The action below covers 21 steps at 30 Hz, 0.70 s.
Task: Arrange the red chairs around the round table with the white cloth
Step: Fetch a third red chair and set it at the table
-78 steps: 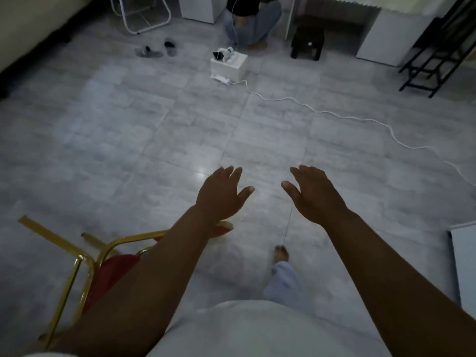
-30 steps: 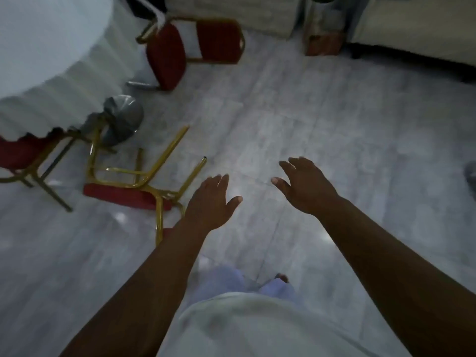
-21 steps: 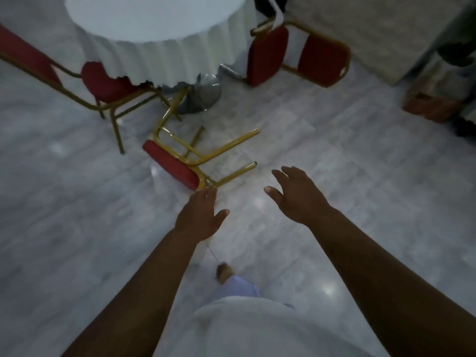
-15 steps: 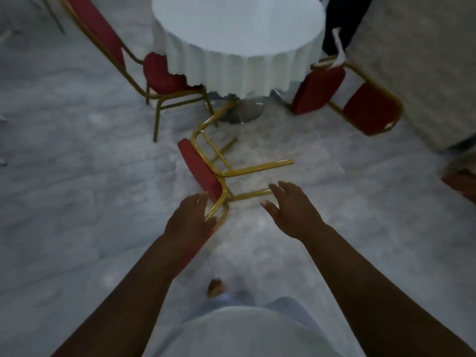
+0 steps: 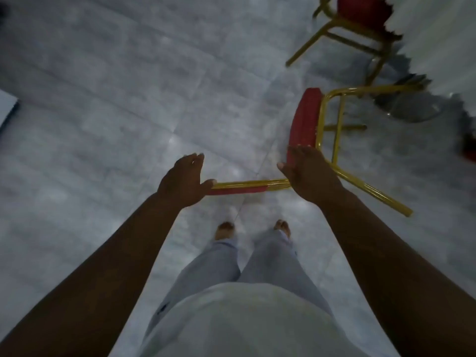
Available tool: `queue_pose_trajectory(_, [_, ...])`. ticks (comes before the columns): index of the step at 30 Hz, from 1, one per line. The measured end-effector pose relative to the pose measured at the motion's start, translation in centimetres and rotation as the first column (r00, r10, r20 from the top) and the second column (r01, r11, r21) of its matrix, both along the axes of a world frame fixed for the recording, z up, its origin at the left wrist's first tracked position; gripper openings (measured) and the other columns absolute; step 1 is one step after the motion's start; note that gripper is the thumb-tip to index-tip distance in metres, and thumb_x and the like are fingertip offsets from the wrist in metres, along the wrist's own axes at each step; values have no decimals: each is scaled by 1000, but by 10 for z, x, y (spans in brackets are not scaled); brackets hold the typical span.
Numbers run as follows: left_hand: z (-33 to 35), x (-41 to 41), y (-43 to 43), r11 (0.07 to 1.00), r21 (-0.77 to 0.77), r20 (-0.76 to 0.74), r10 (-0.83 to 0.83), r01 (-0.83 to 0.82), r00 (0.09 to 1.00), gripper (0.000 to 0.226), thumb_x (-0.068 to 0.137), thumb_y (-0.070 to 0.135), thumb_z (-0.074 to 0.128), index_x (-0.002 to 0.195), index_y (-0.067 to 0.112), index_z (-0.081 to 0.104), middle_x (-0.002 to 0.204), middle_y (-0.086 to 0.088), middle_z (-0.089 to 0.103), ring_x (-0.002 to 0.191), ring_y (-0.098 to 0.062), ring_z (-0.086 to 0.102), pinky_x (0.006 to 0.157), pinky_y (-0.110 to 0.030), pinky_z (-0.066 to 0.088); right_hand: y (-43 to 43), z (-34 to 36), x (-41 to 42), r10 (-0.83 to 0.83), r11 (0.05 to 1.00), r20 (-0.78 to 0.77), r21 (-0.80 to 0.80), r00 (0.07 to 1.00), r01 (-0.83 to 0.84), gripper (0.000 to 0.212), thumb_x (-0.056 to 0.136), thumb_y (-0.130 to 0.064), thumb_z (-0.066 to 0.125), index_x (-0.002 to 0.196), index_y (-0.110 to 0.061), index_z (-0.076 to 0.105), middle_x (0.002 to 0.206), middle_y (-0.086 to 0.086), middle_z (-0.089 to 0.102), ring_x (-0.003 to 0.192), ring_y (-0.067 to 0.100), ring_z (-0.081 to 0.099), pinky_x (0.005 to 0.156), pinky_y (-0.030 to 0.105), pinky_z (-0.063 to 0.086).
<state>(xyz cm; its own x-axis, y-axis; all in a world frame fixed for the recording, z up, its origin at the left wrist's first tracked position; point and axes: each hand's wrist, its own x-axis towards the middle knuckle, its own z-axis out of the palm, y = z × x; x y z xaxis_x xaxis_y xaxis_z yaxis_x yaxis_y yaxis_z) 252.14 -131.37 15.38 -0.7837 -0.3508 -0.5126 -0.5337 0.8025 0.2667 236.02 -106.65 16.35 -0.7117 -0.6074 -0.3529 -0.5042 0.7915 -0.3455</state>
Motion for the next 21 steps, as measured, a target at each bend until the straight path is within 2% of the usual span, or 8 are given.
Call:
queue_pose_trajectory(2, [-27,10,-4,998,-3,47,67,-67,997,80,90,50,55,152,12,22,159,-11,24,147,-27,20,116,-45,27,-17,-24,-11,64,998,20,-16,998,-64,65,95,-52,43,140,-6,43,139,24,49,132,40,41,110,47,30])
queue_pose_trajectory(5, [-84,17,-8,990,35,118,129,-134,985,81,89,51,57,151,12,24,156,-13,28,144,-29,25,112,-46,31,-44,-75,-21,172,985,85,19,981,-174,66,95,-54,39,144,-9,37,145,21,43,137,37,34,113,48,29])
queue_pose_trajectory(7, [-132,16,-12,988,58,146,136,-146,980,81,87,50,59,149,10,26,154,-14,32,141,-31,30,110,-47,35,-59,-122,-24,229,971,135,36,964,-236,68,94,-56,37,142,-8,39,141,21,46,134,38,36,110,50,32])
queue_pose_trajectory(10, [-212,22,-19,986,81,182,127,-143,975,83,84,47,65,148,8,29,150,-18,37,137,-35,35,108,-49,38,-75,-197,-15,302,945,189,67,935,-319,59,95,-48,45,135,-5,45,130,20,54,126,38,44,104,46,37])
queue_pose_trajectory(14, [-309,37,-32,993,63,271,82,-102,959,80,80,43,70,142,5,36,141,-22,46,128,-40,45,101,-51,44,-90,-291,13,296,929,292,134,909,-346,55,92,-48,51,131,-10,48,127,16,54,122,35,46,98,45,39])
queue_pose_trajectory(16, [-332,39,-40,991,0,223,133,-136,966,68,80,36,72,134,3,47,129,-24,55,119,-42,52,96,-50,47,-95,-325,25,337,910,273,153,901,-386,58,90,-49,54,133,-11,46,125,16,55,117,34,50,95,46,42])
queue_pose_trajectory(19, [-358,39,-60,955,-153,48,263,-253,963,39,80,32,70,109,8,59,107,-18,62,98,-39,60,79,-47,49,-105,-366,36,406,893,164,136,899,-428,55,89,-45,58,130,-10,47,114,17,60,100,36,59,88,47,47])
queue_pose_trajectory(21, [-369,43,-73,949,-150,44,285,-276,957,42,76,29,76,110,10,59,108,-17,61,99,-37,59,78,-47,50,-110,-382,40,413,899,115,105,903,-425,48,89,-39,60,126,-10,51,109,16,63,94,35,61,84,47,49])
